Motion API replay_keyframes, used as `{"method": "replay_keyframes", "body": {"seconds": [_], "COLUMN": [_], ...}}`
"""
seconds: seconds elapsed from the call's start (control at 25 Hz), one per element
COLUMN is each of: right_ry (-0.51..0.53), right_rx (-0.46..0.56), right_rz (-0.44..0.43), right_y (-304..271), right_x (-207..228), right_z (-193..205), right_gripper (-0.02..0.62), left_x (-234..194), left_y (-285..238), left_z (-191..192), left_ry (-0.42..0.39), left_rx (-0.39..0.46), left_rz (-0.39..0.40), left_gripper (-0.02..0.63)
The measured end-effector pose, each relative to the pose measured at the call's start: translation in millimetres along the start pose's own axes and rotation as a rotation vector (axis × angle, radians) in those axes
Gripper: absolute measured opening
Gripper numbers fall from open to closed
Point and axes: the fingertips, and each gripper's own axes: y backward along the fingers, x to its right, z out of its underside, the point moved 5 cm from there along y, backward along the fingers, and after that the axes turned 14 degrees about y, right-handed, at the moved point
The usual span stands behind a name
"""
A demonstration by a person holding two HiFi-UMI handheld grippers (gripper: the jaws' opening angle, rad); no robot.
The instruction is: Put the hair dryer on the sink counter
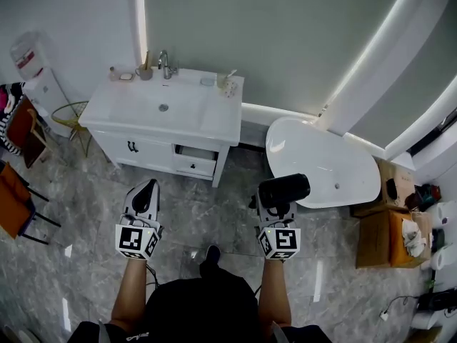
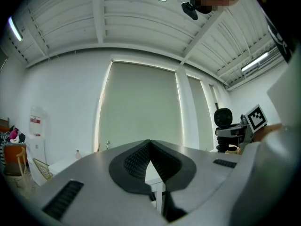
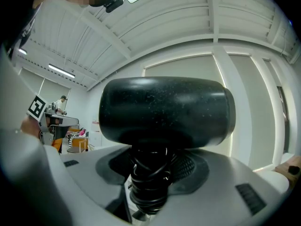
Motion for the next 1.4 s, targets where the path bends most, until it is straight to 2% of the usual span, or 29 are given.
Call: {"method": "replay_keyframes", "body": {"seconds": [0.24, 0.4, 0.52, 0.64, 1.08, 1.4], "right_ry": [-0.002, -0.021, -0.032, -0.018, -0.011, -0.031], "right_rx": [0.013, 0.005, -0.009, -0.004, 0.004, 0.011], "right_rz": [-0.032, -0.033, -0.036, -0.034, -0.025, -0.073], "right_y": [-39, -60, -70, -73, -103, -122], "right_x": [40, 53, 56, 55, 57, 64], "right_z": [14, 24, 26, 21, 12, 20], "right_gripper": [0.212, 0.212, 0.212, 0.212, 0.212, 0.212], "left_x": [16, 26, 23, 21, 4, 9], "left_y": [-52, -67, -77, -84, -130, -142], "left_z": [0, 3, 1, -6, -17, -10], "left_ry": [-0.020, -0.024, -0.028, -0.066, -0.037, -0.043], "left_rx": [0.018, 0.007, 0.001, 0.007, 0.034, 0.032], "left_rz": [-0.019, -0.005, -0.010, -0.008, 0.020, -0.013], "left_gripper": [0.023, 0.023, 0.023, 0.023, 0.023, 0.023]}}
